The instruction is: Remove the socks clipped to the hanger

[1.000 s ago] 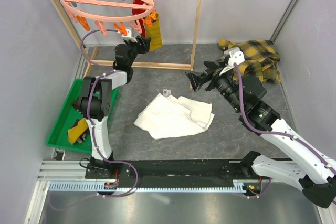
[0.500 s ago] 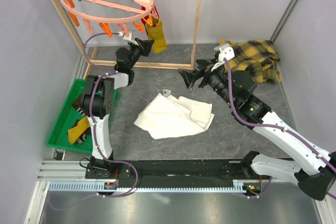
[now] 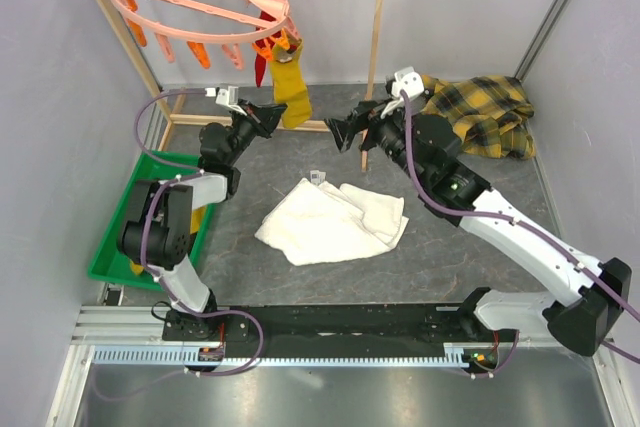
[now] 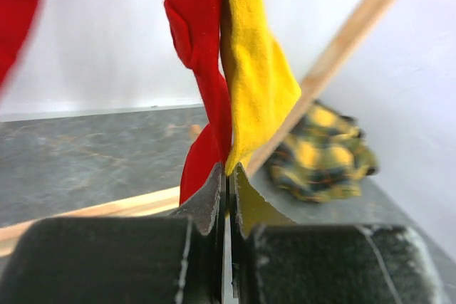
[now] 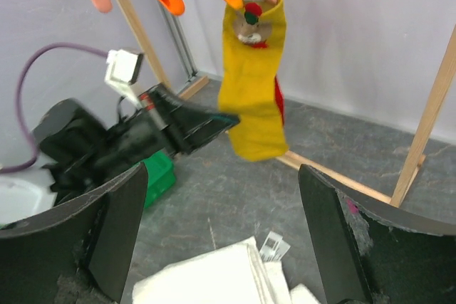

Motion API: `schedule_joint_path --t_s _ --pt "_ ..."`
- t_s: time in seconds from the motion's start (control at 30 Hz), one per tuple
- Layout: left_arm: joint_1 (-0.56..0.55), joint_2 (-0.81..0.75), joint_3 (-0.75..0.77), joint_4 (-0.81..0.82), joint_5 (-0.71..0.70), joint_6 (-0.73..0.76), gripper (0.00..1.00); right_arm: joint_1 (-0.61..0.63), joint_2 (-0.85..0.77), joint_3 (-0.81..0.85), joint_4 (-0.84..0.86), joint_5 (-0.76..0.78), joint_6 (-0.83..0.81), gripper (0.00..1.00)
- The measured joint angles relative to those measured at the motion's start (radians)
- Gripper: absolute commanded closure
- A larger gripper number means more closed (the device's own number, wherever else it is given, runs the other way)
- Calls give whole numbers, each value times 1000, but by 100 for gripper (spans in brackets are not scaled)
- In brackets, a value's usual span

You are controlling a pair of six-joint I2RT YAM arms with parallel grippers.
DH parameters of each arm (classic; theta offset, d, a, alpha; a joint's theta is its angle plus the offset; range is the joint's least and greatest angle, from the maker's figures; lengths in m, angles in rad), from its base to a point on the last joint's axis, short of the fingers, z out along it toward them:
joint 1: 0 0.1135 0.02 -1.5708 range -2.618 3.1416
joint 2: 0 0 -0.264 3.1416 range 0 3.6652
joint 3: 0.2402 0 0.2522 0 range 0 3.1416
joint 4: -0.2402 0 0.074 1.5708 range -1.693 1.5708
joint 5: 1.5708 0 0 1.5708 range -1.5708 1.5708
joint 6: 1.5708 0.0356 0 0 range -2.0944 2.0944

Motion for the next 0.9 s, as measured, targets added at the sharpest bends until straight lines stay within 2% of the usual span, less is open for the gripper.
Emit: schedule_joint_path --t_s 0.17,0.27,0.43,0.53,0.77,0.9 --pt "0 -138 -106 16 47 -78 98 -3 64 97 -2 8 -50 3" --pt "0 -217 -157 -5 67 -116 98 -32 120 204 -37 -52 -69 4" --pt "0 -370 -199 -117 101 -146 98 -140 234 415 -104 -187 -63 5" --pt "0 -478 -207 -211 119 -148 98 -156 278 488 -145 -217 -68 9" --pt "0 -665 -239 -357 144 -152 98 -144 397 632 -216 -214 -70 18" --pt "0 -706 -265 -418 155 -153 98 -124 489 760 -289 -178 -76 18"
